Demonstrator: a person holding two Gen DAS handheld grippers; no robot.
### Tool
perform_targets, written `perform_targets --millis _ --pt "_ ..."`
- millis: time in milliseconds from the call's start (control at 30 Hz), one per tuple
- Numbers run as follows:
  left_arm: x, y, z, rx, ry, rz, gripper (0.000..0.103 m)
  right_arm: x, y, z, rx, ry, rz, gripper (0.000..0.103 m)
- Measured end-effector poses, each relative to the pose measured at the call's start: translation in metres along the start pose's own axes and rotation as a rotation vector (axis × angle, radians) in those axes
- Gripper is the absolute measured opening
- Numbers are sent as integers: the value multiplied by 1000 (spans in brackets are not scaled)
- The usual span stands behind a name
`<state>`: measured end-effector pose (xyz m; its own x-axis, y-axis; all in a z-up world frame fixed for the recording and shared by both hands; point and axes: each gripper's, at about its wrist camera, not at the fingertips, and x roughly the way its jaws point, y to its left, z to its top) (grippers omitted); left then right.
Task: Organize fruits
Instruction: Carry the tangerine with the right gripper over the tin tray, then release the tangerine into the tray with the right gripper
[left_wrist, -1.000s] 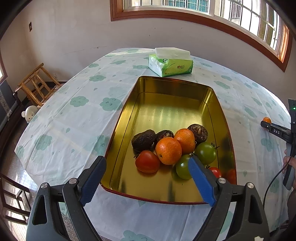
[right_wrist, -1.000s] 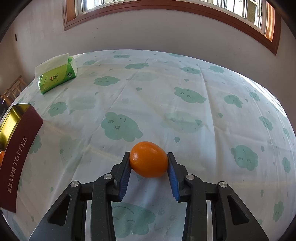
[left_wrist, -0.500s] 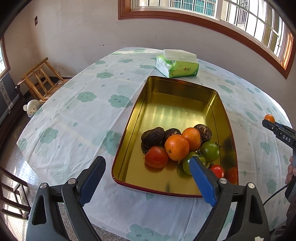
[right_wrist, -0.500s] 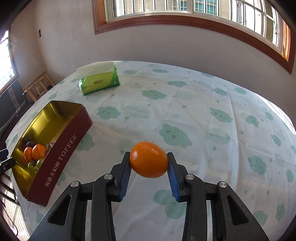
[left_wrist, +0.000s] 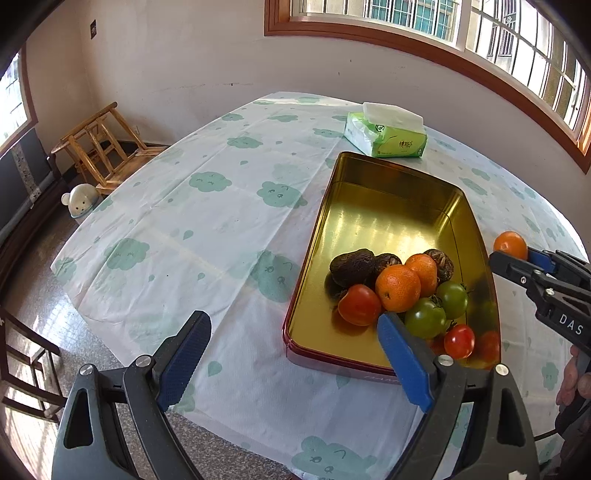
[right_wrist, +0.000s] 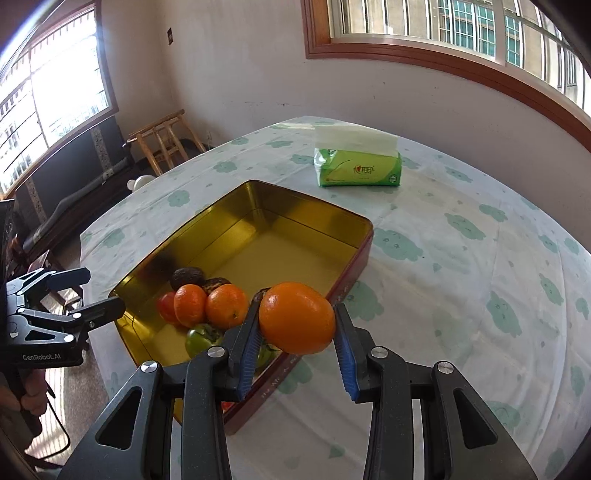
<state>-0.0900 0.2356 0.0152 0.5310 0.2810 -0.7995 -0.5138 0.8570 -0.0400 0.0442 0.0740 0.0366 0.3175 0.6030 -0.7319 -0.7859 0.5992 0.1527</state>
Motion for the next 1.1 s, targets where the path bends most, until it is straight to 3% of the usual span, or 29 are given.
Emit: perform_targets --millis 267,900,1067,1100 --pt "2 14 -1 -27 7 9 90 23 26 2 -36 32 25 39" --pt "8 17 -5 -24 33 17 90 42 36 -4 -18 58 22 41" --pt "6 15 -6 -18 30 17 90 37 40 -4 -25 45 27 72" --pt "6 14 -6 -18 29 17 90 34 41 -4 -29 36 24 74"
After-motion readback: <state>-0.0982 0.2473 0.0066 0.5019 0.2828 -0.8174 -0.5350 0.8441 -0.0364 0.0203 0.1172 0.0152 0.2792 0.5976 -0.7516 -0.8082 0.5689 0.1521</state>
